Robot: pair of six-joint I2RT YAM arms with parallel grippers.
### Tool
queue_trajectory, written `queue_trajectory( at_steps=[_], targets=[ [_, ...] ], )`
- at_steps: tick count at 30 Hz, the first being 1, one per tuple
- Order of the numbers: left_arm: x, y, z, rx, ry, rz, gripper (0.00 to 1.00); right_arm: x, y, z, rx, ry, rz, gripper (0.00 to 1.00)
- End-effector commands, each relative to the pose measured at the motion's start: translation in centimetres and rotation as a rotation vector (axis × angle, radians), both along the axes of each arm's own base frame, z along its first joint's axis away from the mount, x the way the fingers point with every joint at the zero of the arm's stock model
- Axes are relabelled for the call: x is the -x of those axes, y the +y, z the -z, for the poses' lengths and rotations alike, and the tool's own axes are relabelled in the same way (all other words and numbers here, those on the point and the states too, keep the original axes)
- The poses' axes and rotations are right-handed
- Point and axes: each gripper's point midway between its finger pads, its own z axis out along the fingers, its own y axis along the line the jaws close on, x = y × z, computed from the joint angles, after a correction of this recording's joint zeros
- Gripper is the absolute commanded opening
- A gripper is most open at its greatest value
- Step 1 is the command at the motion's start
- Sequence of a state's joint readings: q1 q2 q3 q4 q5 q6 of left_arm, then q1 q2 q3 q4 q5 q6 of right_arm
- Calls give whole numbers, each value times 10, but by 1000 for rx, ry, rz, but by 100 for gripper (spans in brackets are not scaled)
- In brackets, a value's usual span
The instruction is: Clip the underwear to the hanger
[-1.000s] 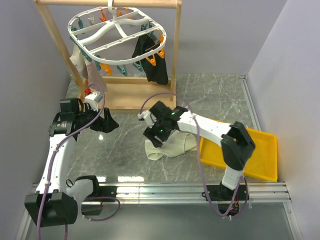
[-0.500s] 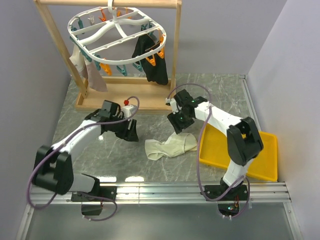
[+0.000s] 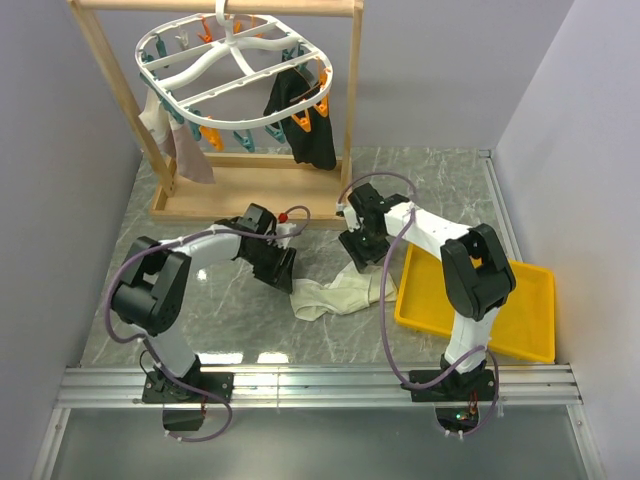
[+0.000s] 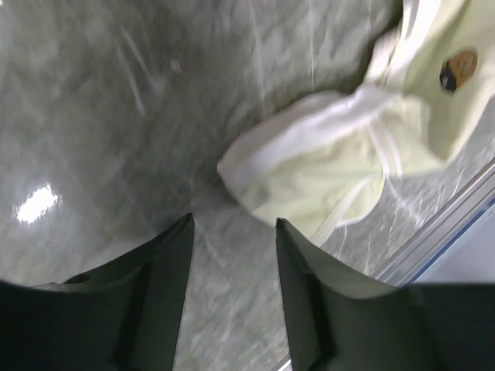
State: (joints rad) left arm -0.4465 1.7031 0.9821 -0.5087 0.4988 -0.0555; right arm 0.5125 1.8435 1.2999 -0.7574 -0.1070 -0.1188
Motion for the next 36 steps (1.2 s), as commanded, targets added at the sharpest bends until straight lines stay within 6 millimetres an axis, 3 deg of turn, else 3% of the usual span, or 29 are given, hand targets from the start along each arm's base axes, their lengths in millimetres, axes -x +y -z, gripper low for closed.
queue_trajectory(
  at_steps=[1, 8, 12, 13, 15, 21, 24, 29, 36],
  targets=[
    [-20, -20, -7, 58, -18, -9, 50, 5, -4, 5, -7, 40, 29, 59],
    [-29, -38, -4, 91, 0, -7, 40, -3, -3, -10, -91, 24, 60, 58],
    [-30, -39, -10, 94, -2, 19, 19, -9, -8, -18, -131, 7, 89, 57],
    [-31, -39, -18, 99, -28, 33, 8, -11, -9, -21, -141, 0, 94, 56],
    [-30, -32, -26, 81, -77, 66, 1, -13, -9, -29, -171, -16, 93, 56],
    [-18, -18, -91, 118, -342, 193, 0, -17, 1, -48, -281, -61, 76, 54],
    [-7, -8, -103, 85, -441, 268, 1, -18, 10, -52, -328, -61, 68, 53],
    [23, 7, -80, -18, -411, 388, 0, -21, 23, -49, -378, -27, 70, 51],
    [28, 17, -66, -70, -407, 415, 0, -33, 14, -19, -251, -10, 142, 47]
  ],
)
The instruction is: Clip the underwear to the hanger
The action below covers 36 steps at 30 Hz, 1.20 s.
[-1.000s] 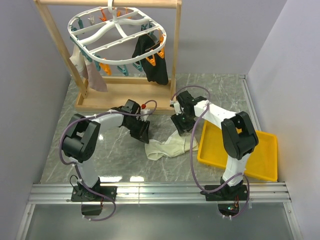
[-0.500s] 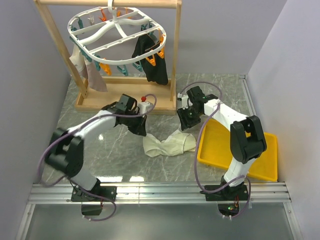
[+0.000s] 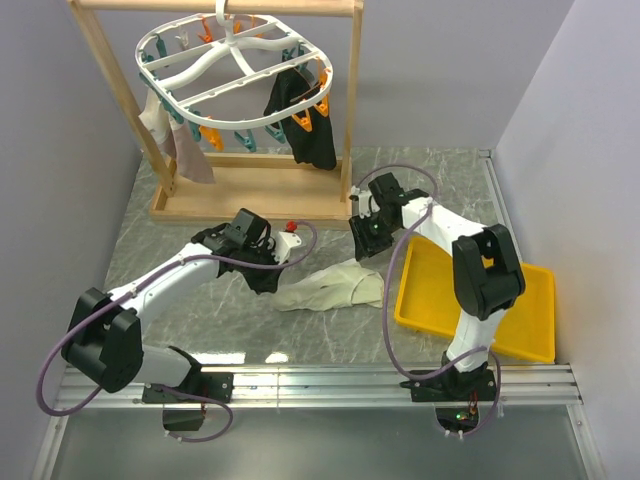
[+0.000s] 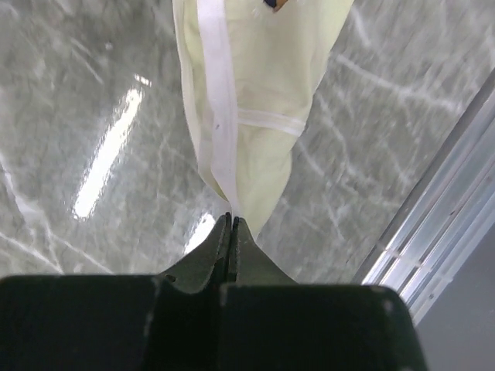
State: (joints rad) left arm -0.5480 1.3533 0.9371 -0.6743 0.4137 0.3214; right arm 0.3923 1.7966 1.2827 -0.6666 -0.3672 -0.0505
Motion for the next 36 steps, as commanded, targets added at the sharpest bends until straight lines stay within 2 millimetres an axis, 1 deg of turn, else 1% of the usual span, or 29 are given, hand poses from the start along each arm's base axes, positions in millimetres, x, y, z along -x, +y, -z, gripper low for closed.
queue_trajectory(
  at_steps=[1, 4, 7, 9, 16, 20, 23, 26, 29, 30, 31, 33, 34, 35, 36],
  targets=[
    [-5, 3, -1, -26, -45, 32, 0, -16, 0, 11, 49, -10, 52, 47],
    [-8, 0, 0, -23, -42, 28, 0, -23, 0, 20, 68, -13, 89, 44],
    [-8, -2, 1, -18, -34, 29, 0, -28, 3, 25, 64, -11, 107, 43],
    [-9, -3, 3, -20, -30, 28, 0, -28, 9, 24, 54, -11, 93, 43],
    [-8, -5, 5, -6, -20, 19, 0, -28, 23, 33, 79, -28, 67, 43],
    [-8, -5, 4, -6, -26, 19, 1, -30, 23, 39, 122, -36, 58, 42],
    [-8, -3, 5, -11, -25, 17, 0, -24, 20, 46, 164, -34, 46, 41],
    [-8, -3, 5, -13, -25, 15, 1, -16, 21, 50, 184, -26, 21, 31],
    [-9, -4, 4, -13, -23, 9, 1, -11, 22, 50, 177, -19, 4, 0],
    [-9, -4, 2, -9, -26, 6, 0, -12, 22, 46, 171, -27, 4, 0],
    [-10, -4, 0, -8, -31, 2, 0, -13, 25, 32, 140, -52, 3, 0],
    [-12, -4, -7, 5, -52, -11, 0, -18, 23, 11, 108, -105, -13, 0],
    [-14, -4, -12, 15, -63, -21, 0, -22, 22, -15, 73, -164, -12, 0],
    [-15, -5, -19, 31, -81, -30, 1, -25, 20, -29, 61, -201, -7, 0],
    [-16, -5, -25, 45, -95, -37, 0, -30, 14, -43, 47, -236, 5, 0]
  ],
)
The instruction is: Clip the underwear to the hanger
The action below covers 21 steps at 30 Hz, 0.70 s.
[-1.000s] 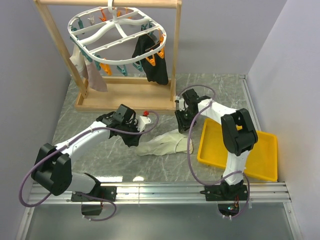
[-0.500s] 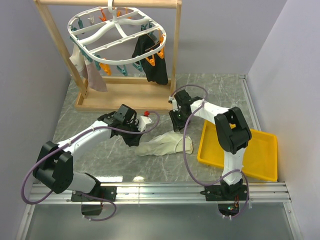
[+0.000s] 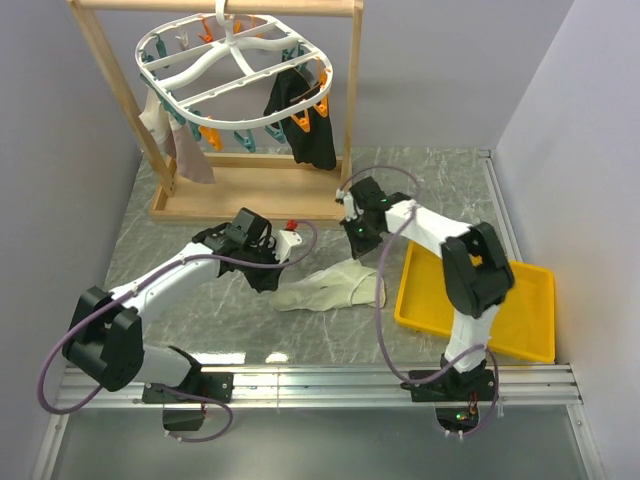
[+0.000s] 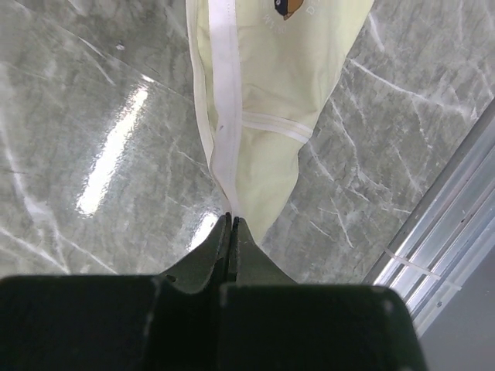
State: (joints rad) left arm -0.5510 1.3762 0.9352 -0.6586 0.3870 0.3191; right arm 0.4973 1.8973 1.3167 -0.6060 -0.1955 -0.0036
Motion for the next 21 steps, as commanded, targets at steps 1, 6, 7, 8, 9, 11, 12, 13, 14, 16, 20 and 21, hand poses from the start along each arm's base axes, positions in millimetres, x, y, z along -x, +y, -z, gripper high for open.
queue_trajectory(
  at_steps=[1, 6, 7, 8, 9, 11, 12, 13, 14, 16, 20, 21],
  targets=[
    [-15, -7, -40, 89, -107, -37, 0, -21, -9, -99, -124, -246, -5, 0],
    [-21, -13, -103, 250, -269, -55, 0, -14, -24, -173, -263, -391, -3, 0],
    [-22, -12, -113, 265, -301, -61, 0, -9, -31, -191, -283, -443, 3, 0],
    [-23, -12, -130, 302, -356, -73, 0, -4, -32, -200, -309, -467, -11, 0],
    [-24, -10, -138, 311, -385, -89, 0, 0, -33, -208, -322, -491, -23, 0],
    [-27, -4, -158, 331, -454, -127, 0, 12, -39, -228, -352, -561, -38, 0],
    [-28, -1, -166, 342, -482, -141, 0, 21, -41, -241, -368, -604, -62, 0],
    [-28, 1, -172, 351, -497, -155, 0, 25, -42, -244, -372, -618, -71, 0],
    [-26, 4, -181, 362, -525, -167, 0, 29, -42, -249, -379, -635, -83, 0],
    [-22, 7, -191, 376, -543, -168, 0, 41, -44, -260, -397, -674, -111, 0],
    [0, 14, -196, 372, -533, -124, 0, 62, -42, -269, -427, -694, -165, 0],
    [6, 15, -196, 372, -526, -107, 0, 68, -43, -273, -432, -708, -177, 0]
  ],
)
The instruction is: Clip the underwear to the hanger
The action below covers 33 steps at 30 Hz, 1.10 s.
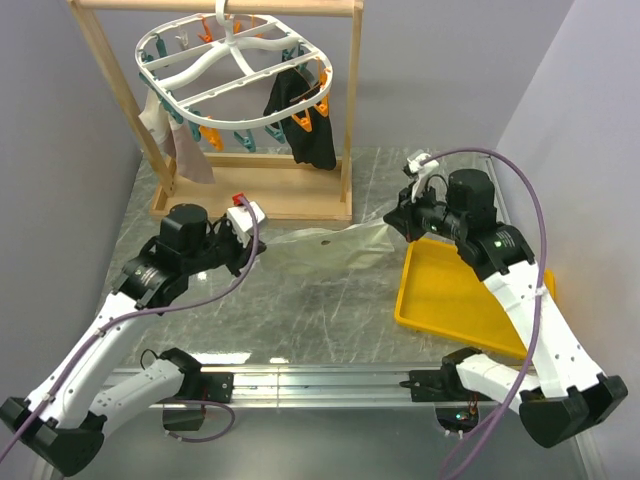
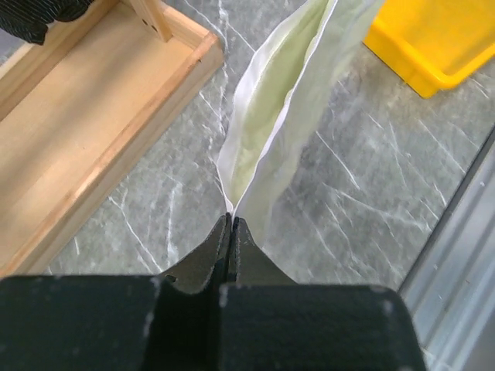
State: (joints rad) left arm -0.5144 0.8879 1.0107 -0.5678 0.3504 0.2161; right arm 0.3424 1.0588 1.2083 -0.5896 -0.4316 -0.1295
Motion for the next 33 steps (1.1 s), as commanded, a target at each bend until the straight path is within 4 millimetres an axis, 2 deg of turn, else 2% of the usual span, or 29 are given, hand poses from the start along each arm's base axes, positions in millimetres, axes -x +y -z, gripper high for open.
queue_trajectory(
  at_steps=[1, 3, 4, 6, 7, 8, 9, 11, 13, 17, 18, 19, 20, 21, 22, 23, 24, 25, 26, 28, 29, 30, 33],
  targets=[
    [22, 10, -10, -26, -7, 44, 0, 24, 4, -5, -8, -37, -87, 0],
    [38, 15, -11, -44, -19, 86, 0, 42, 8, -5, -7, -47, -136, 0],
    [44, 18, -10, -63, -33, 111, 0, 51, 10, 7, 5, -12, -157, 0],
    [62, 26, -4, -95, -3, 135, 0, 68, 16, 18, 13, 11, -221, 0],
    [67, 29, -2, -114, -6, 158, 0, 73, 15, 34, 26, 53, -229, 0],
    [78, 35, 5, -140, 32, 167, 0, 78, 17, 40, 32, 64, -248, 0],
    [80, 38, 7, -163, 32, 173, 0, 84, 20, 49, 43, 90, -272, 0],
    [89, 47, 18, -214, 66, 185, 0, 89, 25, 56, 49, 104, -300, 0],
    [89, 55, 26, -261, 51, 173, 0, 89, 34, 65, 61, 111, -327, 0],
    [82, 64, 58, -333, 128, 133, 0, 69, 50, 88, 106, 138, -319, 0],
    [74, 63, 72, -340, 155, 94, 0, 53, 56, 100, 123, 150, -297, 0],
    [59, 70, 83, -390, 165, 30, 0, 45, 59, 104, 127, 155, -286, 0],
    [52, 75, 98, -422, 184, -16, 0, 35, 65, 119, 137, 203, -269, 0],
    [33, 72, 97, -406, 133, -65, 0, 21, 72, 113, 126, 173, -255, 0],
    [23, 73, 103, -419, 119, -90, 0, 11, 76, 115, 126, 175, -242, 0],
    [16, 78, 115, -445, 112, -124, 0, 1, 80, 130, 140, 213, -222, 0],
    [-2, 72, 108, -412, 39, -150, 0, -15, 84, 126, 139, 181, -196, 0],
    [-10, 73, 112, -420, 35, -169, 0, -24, 85, 130, 137, 185, -181, 0],
    [-18, 75, 116, -430, 24, -194, 0, -35, 84, 144, 143, 221, -152, 0],
    [-34, 76, 119, -432, 17, -220, 0, -54, 87, 143, 128, 210, -124, 0],
    [-38, 75, 115, -428, 11, -215, 0, -61, 87, 149, 123, 228, -113, 0],
    [-38, 73, 114, -418, 12, -181, 0, -69, 85, 144, 109, 221, -103, 0],
    [-30, 67, 102, -394, -10, -111, 0, -62, 84, 130, 83, 227, -136, 0]
  ],
)
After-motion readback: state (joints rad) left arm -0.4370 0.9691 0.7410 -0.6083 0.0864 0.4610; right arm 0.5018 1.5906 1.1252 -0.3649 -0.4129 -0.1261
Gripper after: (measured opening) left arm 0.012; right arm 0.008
